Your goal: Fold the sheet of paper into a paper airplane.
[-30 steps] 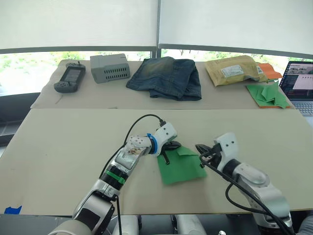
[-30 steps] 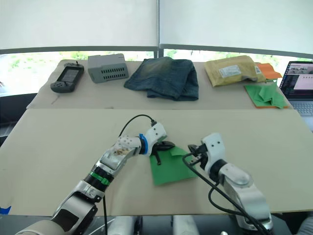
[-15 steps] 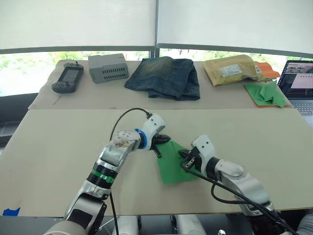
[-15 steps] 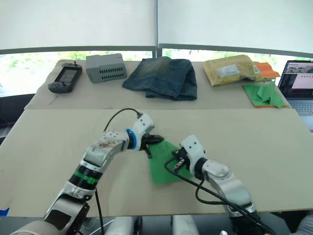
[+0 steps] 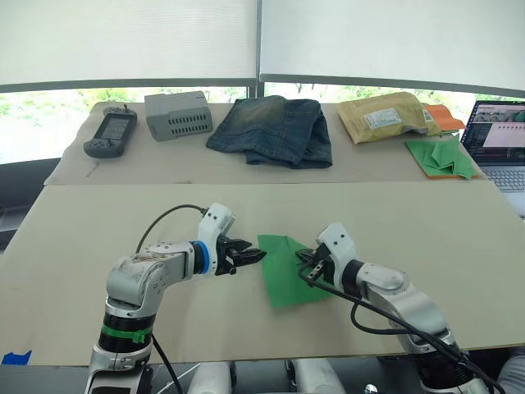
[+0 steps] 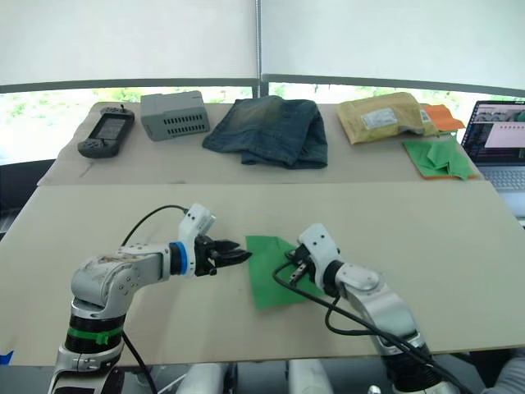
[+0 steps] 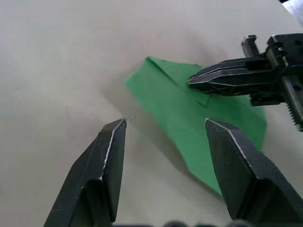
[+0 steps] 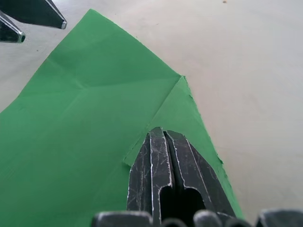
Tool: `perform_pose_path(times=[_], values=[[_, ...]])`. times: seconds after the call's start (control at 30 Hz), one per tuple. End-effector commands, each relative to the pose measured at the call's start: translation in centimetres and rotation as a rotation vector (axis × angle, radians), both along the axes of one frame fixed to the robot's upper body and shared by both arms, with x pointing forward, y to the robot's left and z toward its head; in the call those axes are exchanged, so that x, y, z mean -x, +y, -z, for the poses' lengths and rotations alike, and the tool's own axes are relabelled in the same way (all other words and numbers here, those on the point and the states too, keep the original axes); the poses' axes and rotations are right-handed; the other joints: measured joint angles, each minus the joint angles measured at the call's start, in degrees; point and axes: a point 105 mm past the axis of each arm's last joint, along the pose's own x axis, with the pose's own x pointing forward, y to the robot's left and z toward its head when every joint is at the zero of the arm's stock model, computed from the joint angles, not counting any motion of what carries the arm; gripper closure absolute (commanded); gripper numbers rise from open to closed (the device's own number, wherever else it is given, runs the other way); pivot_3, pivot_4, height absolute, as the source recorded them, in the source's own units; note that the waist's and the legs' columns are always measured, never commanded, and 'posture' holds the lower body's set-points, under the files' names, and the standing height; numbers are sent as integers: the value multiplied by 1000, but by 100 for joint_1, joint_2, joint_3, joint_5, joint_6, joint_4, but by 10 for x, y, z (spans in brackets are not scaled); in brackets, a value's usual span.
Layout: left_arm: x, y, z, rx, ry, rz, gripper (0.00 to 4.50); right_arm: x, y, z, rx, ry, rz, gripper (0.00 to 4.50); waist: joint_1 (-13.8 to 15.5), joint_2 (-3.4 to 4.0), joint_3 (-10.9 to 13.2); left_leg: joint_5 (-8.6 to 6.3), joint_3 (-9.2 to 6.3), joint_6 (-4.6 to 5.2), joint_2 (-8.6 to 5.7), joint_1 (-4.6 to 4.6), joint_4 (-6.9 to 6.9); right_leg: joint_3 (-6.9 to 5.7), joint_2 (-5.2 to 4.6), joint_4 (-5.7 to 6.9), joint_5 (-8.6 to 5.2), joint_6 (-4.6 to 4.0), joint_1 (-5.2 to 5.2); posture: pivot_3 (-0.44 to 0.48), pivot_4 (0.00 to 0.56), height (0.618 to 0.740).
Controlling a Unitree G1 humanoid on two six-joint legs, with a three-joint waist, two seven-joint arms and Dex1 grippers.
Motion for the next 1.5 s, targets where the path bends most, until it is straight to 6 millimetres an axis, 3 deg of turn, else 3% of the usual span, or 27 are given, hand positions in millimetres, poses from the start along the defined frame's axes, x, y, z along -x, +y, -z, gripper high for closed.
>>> perform_pose_path(times=[0.03,0.27,0.47,0.67,0.73,0.93,1.17,1.37,1.5], values=[[-5,-9,-9,26,-34,-10,2228,4,-6,21,45,77,17,4500,-5,0,0,0,0,0,1,-1,0,0,1,0,0,0,-2,0,150,728],[-4,-26,0,-80,-124,89,4477,3,-9,18,52,67,31,4500,-4,0,0,0,2,0,-1,-1,-1,2,2,0,-1,-1,-2,0,150,728],[-4,-36,-2,-108,-191,157,4477,4,-11,19,64,67,36,4500,7,0,0,0,3,0,-2,-3,-1,2,1,-1,-1,-3,-2,0,150,728],[-4,-39,6,-264,-314,277,4477,4,-9,14,58,52,44,4500,8,0,0,0,4,0,-3,-4,-2,2,1,-1,-3,-5,-3,0,150,728],[-5,-39,8,-286,-334,296,4477,3,-8,9,35,43,46,4500,9,0,0,0,4,0,-3,-7,-2,2,0,-2,-3,-5,-5,0,150,728],[-13,-33,11,-393,-450,353,4477,-9,-6,-36,-100,-36,92,4500,14,2,3,0,4,0,-3,-17,-2,2,0,-1,-3,-5,-16,0,150,728],[-16,-32,14,-470,-551,451,4477,-13,-7,-68,-167,-73,112,4500,19,3,5,0,2,0,-3,-32,-2,0,0,-4,-3,-6,-28,0,150,728],[-14,-35,20,-513,-585,519,4477,-15,-9,-79,-188,-79,116,4500,20,3,5,0,3,0,-3,-33,-2,0,-2,-4,-3,-5,-28,0,150,728],[-13,-39,22,-525,-596,539,4477,-12,-6,-72,-193,-55,93,4500,16,3,5,0,3,1,-3,-33,-2,0,-1,-4,-3,-5,-28,0,150,728]])
